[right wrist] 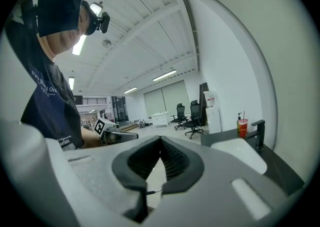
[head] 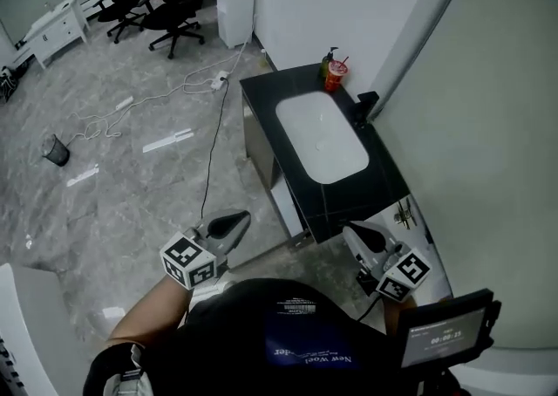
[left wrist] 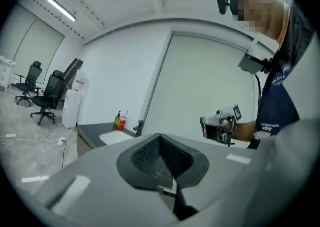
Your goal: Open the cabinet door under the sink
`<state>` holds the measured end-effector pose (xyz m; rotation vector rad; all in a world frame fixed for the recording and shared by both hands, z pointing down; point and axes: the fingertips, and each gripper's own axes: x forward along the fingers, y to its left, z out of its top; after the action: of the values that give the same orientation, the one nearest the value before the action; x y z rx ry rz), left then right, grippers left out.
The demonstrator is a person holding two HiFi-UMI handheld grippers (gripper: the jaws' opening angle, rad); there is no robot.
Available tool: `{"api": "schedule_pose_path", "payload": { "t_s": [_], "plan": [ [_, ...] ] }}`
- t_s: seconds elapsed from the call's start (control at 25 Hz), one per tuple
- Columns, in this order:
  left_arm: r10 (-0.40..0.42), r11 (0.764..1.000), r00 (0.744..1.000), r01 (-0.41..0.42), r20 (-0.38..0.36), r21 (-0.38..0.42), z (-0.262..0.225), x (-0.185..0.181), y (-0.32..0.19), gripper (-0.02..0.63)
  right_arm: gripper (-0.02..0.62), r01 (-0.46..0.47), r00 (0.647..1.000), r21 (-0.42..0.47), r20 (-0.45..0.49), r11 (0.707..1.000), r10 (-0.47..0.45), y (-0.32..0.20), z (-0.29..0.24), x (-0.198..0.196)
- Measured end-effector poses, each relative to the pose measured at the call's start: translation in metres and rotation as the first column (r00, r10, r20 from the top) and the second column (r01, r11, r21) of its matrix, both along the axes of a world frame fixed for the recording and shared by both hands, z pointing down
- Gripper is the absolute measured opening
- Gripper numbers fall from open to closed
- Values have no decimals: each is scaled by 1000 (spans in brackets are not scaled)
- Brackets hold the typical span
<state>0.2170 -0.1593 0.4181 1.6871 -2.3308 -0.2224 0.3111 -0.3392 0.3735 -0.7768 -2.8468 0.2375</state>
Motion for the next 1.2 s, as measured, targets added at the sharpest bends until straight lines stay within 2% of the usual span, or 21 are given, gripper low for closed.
{"api": "schedule_pose_path", "payload": {
  "t_s": [0.08, 0.2, 0.32, 0.48, 0.64, 0.76, 0.96, 1.2],
  "plan": [
    [-33, 997, 999, 31, 22, 66, -13, 4, -3, 0, 2, 25, 1000, -5, 17, 1000, -25, -4, 7, 2],
    [-83, 991, 995, 77, 47, 112, -24, 9, -10, 0, 2, 50, 998, -16, 35, 999, -49, -18, 12, 3],
    [-117, 986, 992, 111, 47, 126, -37, 8, -21, 0, 2, 74, 996, -11, 59, 997, -74, -34, 5, -3],
    [-118, 984, 992, 110, 50, 141, -35, 9, -9, 0, 2, 79, 994, -5, 78, 997, -79, -26, 9, -11],
    [-121, 983, 991, 112, 59, 147, -53, -25, 5, 0, 2, 72, 995, 9, 68, 997, -72, -17, -5, -48],
    [-88, 985, 994, 78, 59, 154, -51, -50, 42, 0, 2, 26, 998, 29, 64, 999, -28, 16, -12, -77],
    [35, 992, 997, -43, 72, 121, -43, -93, 107, 0, 2, -88, 994, 20, 61, 996, 86, 84, -12, -116],
    [158, 982, 984, -165, 78, 95, -64, -136, 124, 0, 2, -194, 980, 10, 33, 981, 194, 119, -21, -130]
  ]
}}
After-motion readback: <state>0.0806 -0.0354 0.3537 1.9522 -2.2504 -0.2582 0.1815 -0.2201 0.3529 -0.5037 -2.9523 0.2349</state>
